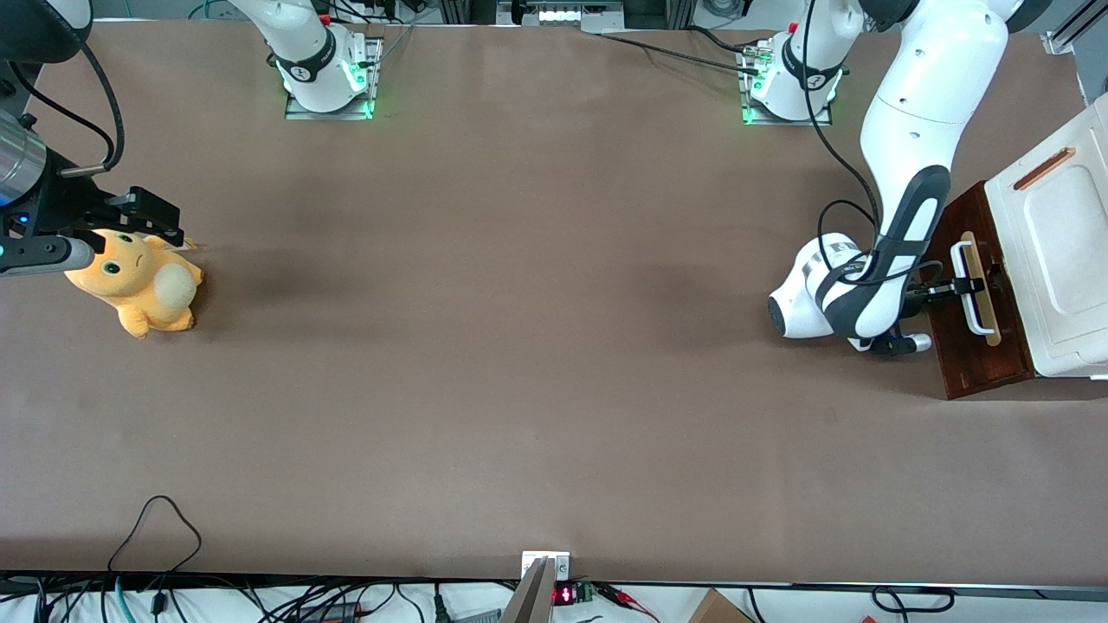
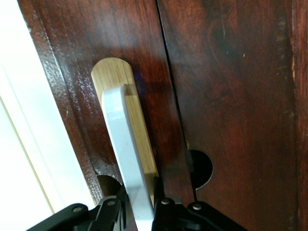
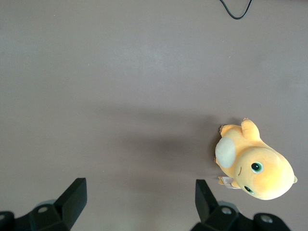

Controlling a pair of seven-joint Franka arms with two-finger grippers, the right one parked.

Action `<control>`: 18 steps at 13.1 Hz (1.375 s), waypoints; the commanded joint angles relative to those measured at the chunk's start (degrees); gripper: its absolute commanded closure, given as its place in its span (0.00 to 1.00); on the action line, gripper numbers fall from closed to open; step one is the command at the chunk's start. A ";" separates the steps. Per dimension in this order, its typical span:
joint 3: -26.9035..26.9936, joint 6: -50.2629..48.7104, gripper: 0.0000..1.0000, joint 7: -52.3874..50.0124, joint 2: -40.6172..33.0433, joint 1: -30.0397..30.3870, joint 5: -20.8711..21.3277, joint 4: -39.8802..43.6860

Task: Open lower drawer with left arm only
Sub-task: 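Pull the handle with the left gripper, sliding the drawer out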

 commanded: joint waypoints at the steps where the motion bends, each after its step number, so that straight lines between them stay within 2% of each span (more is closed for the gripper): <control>1: -0.12 -2.24 0.81 1.12 -0.49 -1.58 -1.80 -0.29; 18: -0.12 -3.12 0.83 0.15 0.21 -6.32 -5.05 0.06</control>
